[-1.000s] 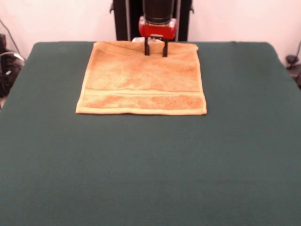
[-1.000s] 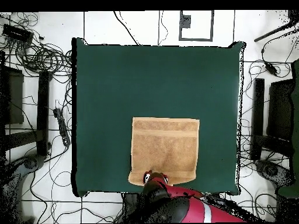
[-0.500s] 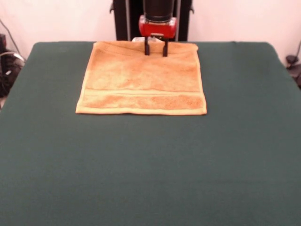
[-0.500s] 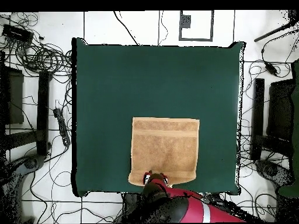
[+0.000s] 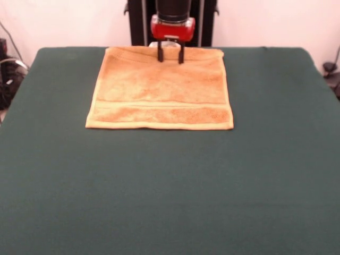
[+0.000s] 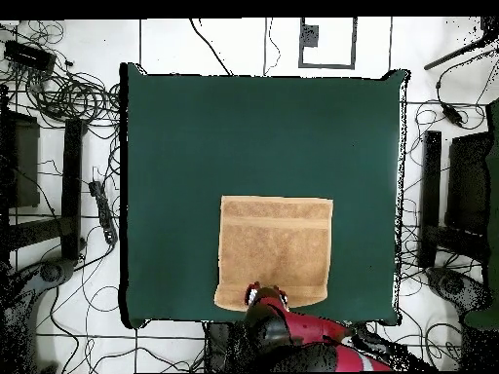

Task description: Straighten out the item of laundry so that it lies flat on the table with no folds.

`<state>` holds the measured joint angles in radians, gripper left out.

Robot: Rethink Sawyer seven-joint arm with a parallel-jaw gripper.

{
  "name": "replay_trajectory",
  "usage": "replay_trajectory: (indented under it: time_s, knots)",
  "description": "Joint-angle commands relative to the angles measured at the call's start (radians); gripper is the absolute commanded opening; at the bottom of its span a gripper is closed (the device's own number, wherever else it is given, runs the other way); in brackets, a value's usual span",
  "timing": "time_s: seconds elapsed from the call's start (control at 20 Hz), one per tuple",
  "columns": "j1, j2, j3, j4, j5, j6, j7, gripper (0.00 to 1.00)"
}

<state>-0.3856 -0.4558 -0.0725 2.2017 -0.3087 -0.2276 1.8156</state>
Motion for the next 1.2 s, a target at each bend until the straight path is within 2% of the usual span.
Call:
replay_trajectory:
  time_s: [0.05,0.2,0.65,1.0,1.2]
  knots:
    - [-0.031,-0.047,0.092,-0.039,-0.032,0.084,0.094,1.00]
    - [-0.028,-0.061,0.083,-0.024,-0.049,0.074,0.097,1.00]
    - [-0.076,-0.060,0.079,-0.070,-0.111,0.112,0.059,1.00]
    - [-0.094,-0.013,0.042,-0.097,-0.172,0.071,0.052,1.00]
    - [-0.135,0.049,0.013,-0.102,-0.223,0.008,0.067,1.00]
